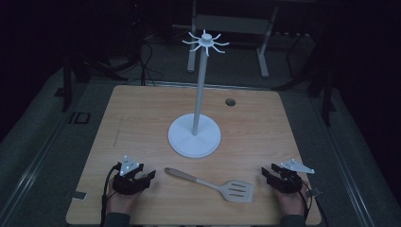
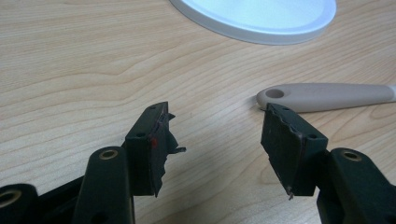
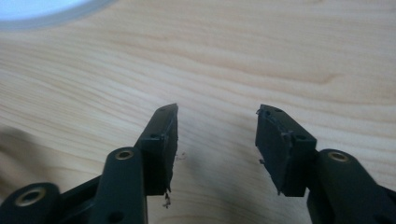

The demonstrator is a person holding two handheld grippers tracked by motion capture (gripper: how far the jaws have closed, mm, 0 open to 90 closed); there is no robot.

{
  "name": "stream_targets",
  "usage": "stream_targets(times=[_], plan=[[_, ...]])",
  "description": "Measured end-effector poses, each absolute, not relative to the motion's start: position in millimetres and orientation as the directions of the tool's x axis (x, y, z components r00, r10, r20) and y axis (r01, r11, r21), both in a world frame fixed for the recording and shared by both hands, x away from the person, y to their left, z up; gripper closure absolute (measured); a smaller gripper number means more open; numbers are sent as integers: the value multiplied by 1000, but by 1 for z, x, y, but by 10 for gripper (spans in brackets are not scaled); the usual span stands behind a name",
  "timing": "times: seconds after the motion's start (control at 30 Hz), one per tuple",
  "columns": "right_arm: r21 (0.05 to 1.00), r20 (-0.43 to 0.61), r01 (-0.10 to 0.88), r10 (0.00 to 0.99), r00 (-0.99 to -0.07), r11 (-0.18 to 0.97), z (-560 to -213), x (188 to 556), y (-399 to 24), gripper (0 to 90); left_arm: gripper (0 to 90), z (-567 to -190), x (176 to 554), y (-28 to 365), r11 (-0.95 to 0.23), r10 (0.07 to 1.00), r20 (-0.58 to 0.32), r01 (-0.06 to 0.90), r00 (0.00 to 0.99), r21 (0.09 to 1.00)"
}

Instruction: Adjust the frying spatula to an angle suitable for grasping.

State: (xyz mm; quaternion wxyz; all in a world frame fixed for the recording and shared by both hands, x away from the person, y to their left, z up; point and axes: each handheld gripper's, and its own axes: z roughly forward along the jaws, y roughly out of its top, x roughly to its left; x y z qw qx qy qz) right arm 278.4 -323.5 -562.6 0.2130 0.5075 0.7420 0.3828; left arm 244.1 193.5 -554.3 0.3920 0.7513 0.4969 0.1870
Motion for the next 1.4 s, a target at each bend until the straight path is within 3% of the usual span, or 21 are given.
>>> stream_targets(times=[0.3, 0.83, 1.4], plan=[[809, 68, 553, 902, -426, 200, -550, 271, -318, 610, 426, -555, 245, 192, -209, 894, -100, 604, 436, 769], [773, -5, 546, 864, -503, 322, -532, 266, -291, 543, 430, -556, 245, 194, -199, 901, -102, 610, 422, 767], [749, -44, 467, 738, -673, 471, -500, 270, -239, 577, 430, -557, 244, 193, -206, 900, -97, 612, 425, 764]])
